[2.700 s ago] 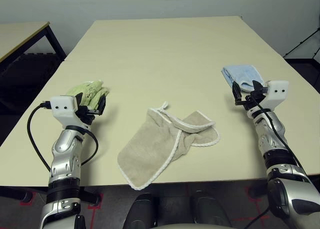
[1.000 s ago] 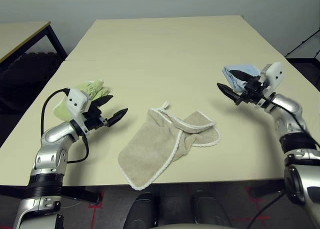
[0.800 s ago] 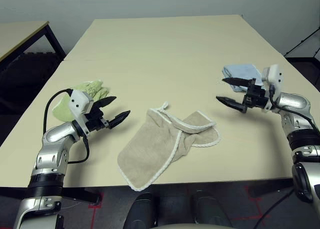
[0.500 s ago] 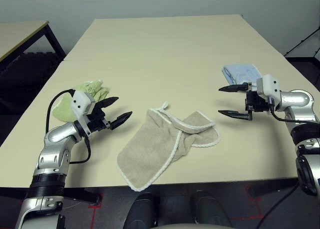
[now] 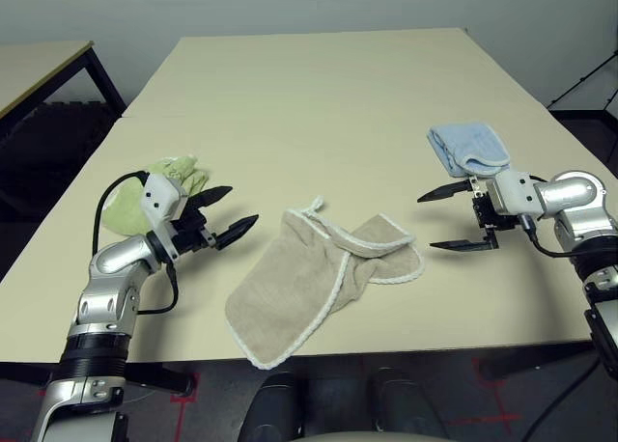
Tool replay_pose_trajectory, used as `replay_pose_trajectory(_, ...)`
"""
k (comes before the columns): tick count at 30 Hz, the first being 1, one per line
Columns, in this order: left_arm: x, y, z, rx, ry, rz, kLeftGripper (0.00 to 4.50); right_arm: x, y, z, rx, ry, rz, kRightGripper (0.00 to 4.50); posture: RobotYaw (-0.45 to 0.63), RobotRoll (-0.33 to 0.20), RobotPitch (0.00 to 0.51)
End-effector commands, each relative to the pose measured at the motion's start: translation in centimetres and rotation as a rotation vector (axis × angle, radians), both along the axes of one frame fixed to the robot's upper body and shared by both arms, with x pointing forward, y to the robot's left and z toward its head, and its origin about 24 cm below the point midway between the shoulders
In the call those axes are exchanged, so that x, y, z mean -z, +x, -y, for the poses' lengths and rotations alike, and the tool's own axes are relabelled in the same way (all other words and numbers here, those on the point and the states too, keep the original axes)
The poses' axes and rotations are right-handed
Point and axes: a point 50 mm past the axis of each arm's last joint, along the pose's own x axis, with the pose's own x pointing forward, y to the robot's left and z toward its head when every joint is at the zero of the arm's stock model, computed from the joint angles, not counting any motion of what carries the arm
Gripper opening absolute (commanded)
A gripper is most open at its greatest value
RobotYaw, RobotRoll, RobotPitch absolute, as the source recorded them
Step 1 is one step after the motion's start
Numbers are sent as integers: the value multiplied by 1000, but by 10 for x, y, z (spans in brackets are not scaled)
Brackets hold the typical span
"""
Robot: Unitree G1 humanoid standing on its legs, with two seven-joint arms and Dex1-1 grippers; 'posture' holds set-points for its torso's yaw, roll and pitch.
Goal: Fold the towel and set it aside.
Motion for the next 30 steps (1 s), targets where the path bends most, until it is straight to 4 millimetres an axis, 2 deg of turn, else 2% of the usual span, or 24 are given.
replay_pose_trajectory(1, 2, 2, 2, 5, 14, -6, 4442, -5, 2, -9, -51, -5, 26, 4443, 29, 0, 32)
replay_pose_trajectory(5, 2, 2, 2, 5, 14, -5, 4442, -2, 3, -18, -89, -14, 22, 4443, 32, 0, 33)
replay_pose_trajectory(8, 1, 2, 2, 3, 15, -5, 4500, 1, 3, -24, -114, -27, 12, 3886, 32, 0, 33)
replay_pose_trajectory(18, 1, 2, 1, 2, 16, -8, 4500, 10, 3, -35, -166, -136, -63, 174, 35, 0, 40)
replay_pose_trajectory(23, 1, 2, 1, 1, 16, -8, 4500, 5, 6, -37, -158, -115, -51, 79, 35, 0, 39)
replay_pose_trajectory(25, 1, 1, 1, 2, 13, -10, 4500, -5, 12, -36, -119, -46, -20, 79, 30, 0, 40)
replay_pose_trajectory(28, 1, 1, 2, 5, 5, -12, 4500, -15, 18, -35, -80, 19, 40, 79, 26, 0, 43)
replay_pose_trajectory(30, -1, 4, 6, 0, -21, -5, 4500, -25, 25, -37, 0, 75, 159, 79, 24, 0, 44)
